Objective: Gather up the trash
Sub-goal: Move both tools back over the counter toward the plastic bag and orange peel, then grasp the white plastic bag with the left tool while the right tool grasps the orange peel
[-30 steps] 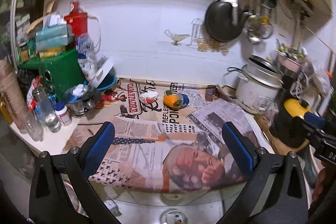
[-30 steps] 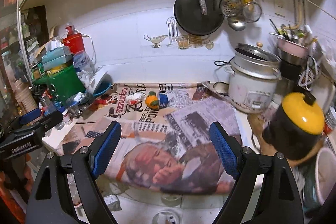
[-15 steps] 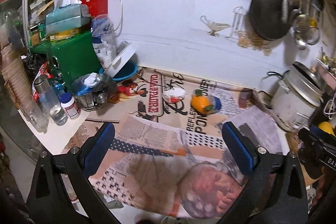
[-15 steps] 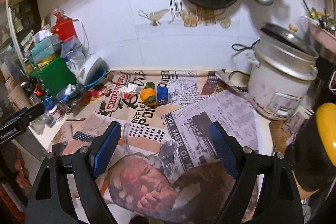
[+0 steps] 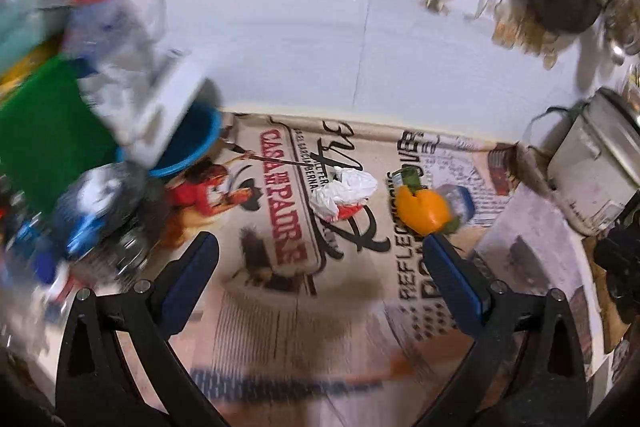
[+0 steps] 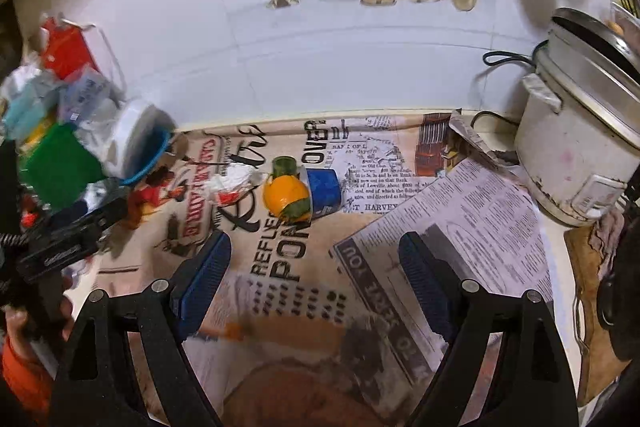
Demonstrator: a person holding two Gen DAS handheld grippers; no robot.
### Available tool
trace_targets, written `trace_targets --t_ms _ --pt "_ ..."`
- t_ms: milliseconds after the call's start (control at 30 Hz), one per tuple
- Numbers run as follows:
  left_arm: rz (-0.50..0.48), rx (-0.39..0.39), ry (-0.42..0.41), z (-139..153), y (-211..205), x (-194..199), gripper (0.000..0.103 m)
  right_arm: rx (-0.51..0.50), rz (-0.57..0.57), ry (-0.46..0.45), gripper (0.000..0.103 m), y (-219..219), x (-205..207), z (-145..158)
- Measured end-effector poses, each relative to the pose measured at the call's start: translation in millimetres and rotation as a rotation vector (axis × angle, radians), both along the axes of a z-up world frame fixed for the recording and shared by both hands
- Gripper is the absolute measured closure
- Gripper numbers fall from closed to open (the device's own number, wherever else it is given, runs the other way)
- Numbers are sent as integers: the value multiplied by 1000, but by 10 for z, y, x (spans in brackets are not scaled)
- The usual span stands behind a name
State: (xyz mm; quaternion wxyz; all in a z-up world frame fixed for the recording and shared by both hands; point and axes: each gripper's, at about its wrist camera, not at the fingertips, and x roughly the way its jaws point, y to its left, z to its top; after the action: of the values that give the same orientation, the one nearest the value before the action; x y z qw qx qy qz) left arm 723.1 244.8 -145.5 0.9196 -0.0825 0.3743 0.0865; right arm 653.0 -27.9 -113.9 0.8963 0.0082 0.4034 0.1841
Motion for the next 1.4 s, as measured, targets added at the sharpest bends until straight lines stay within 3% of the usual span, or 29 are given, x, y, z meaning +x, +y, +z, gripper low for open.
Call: trace_targets --t_ms 100,200,367,500,700,900,1067,1133,1233,1400 --pt "-70 -48 54 -334 202 543 2 -2 -35 42 19 143 189 -157" --pt "-109 -91 93 -619 328 954 18 29 -59 106 19 263 355 -348" --pt "-186 -127 137 -985 314 1333 26 35 -105 176 19 495 583 -686" --pt "-233 -108 174 -1177 232 1414 55 63 -131 203 23 645 715 -880" --pt "-248 -102 109 -1080 273 1238 67 98 -129 270 40 812 913 -1125" --pt "-205 -90 80 -878 411 957 68 127 -175 302 49 890 1050 -1311" --pt "-194 -84 71 -769 490 727 68 108 -182 263 62 938 1089 -1328" --pt "-191 -86 71 -747 497 673 68 97 -152 238 79 967 1081 -1288" --pt "-179 -82 71 -711 486 616 68 97 -97 230 95 976 1028 -1217" --pt "-169 -88 54 -607 409 528 68 101 -65 215 96 899 853 -1088"
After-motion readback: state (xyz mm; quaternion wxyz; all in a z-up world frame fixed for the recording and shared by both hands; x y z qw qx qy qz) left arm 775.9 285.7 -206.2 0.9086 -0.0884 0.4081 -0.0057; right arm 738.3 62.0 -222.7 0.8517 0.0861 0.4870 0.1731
